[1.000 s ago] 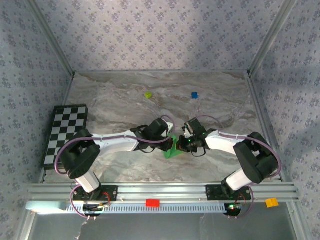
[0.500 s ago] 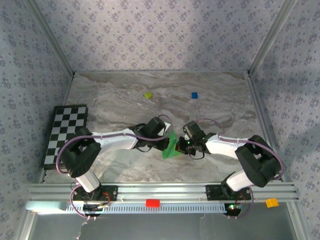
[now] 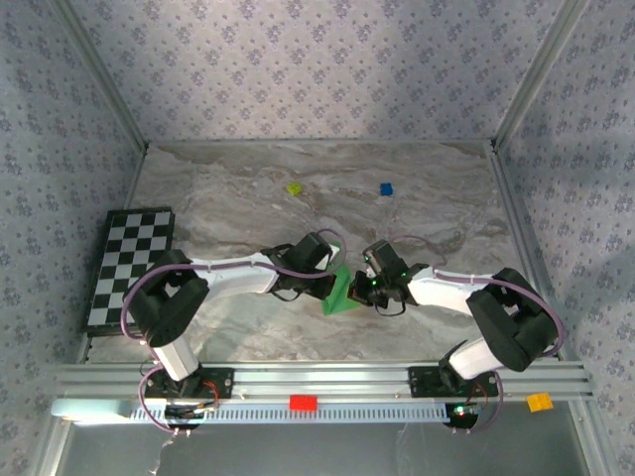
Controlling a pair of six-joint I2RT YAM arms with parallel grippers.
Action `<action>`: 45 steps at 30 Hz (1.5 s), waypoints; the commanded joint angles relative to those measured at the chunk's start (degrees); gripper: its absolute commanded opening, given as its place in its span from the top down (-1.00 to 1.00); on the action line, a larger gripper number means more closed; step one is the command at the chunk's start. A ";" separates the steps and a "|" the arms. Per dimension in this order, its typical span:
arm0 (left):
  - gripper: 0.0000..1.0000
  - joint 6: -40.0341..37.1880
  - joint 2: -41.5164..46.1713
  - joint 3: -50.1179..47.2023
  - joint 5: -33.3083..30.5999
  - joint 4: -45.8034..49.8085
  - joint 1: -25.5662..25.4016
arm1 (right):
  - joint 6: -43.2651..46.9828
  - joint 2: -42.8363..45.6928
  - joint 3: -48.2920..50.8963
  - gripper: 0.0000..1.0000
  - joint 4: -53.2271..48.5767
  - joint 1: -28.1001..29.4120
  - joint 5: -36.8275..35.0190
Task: Fold a paper plane with a square sheet of paper (pick it up from the middle)
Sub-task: Fold the triangle a second time at the center of the table.
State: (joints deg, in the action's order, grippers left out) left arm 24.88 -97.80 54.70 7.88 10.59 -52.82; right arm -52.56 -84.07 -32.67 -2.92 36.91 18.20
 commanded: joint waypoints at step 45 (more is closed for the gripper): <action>1.00 -1.50 -2.92 3.71 -7.88 4.77 0.26 | 0.44 -1.31 0.85 0.97 -5.43 0.45 -3.28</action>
State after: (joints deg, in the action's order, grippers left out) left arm 24.01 -99.90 56.97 0.64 14.00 -52.82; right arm -52.53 -84.09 -32.73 -3.09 36.91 18.17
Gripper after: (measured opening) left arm 0.043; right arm 0.051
